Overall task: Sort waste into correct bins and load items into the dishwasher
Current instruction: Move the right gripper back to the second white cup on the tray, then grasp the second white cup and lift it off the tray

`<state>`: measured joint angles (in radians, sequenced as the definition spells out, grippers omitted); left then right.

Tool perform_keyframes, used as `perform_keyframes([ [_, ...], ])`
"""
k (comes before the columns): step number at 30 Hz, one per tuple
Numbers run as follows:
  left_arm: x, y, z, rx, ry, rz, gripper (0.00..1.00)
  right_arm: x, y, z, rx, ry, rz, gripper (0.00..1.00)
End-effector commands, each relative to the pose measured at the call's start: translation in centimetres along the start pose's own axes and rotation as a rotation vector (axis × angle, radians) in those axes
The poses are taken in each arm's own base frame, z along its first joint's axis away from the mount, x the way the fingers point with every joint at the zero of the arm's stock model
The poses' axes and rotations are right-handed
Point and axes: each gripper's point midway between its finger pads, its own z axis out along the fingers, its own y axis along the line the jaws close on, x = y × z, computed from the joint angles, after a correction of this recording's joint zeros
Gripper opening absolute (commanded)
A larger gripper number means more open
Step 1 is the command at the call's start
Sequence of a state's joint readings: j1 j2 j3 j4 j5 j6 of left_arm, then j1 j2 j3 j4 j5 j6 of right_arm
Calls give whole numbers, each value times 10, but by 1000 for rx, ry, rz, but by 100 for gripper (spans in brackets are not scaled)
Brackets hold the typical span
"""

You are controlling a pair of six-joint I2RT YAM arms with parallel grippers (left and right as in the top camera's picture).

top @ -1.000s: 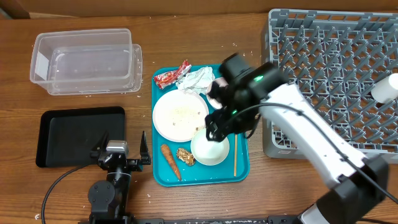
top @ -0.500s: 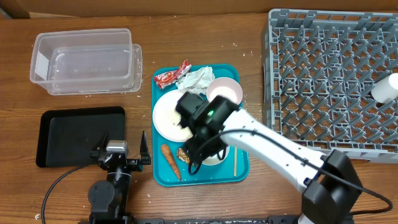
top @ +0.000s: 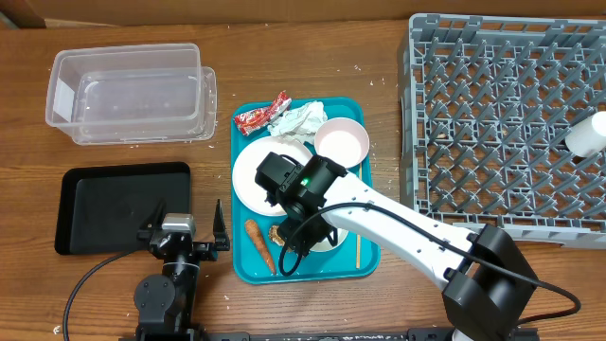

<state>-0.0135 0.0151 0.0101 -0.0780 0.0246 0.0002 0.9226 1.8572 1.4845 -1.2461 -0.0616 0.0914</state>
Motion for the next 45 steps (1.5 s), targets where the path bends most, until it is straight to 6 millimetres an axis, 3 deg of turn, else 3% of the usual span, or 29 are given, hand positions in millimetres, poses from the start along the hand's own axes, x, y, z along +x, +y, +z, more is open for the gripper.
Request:
perform_keyframes([
  [1, 0, 2, 0, -10, -6, 12, 100, 7, -4, 13, 11, 21, -10, 67],
  [6, 0, 2, 0, -10, -6, 12, 100, 20, -8, 41, 16, 50, -5, 67],
  [16, 0, 2, 0, -10, -6, 12, 100, 24, -10, 61, 11, 37, -6, 62],
  [25, 0, 2, 0, -10, -6, 12, 100, 24, -10, 64, 9, 33, -6, 38],
  [35, 0, 2, 0, -10, -6, 12, 100, 15, -7, 38, 10, 31, 11, 4],
  [40, 0, 2, 0, -10, -6, 12, 100, 6, -1, 18, -6, 13, 16, 4],
  [45, 0, 2, 0, -10, -6, 12, 100, -16, -1, -21, -15, -52, 26, 4],
])
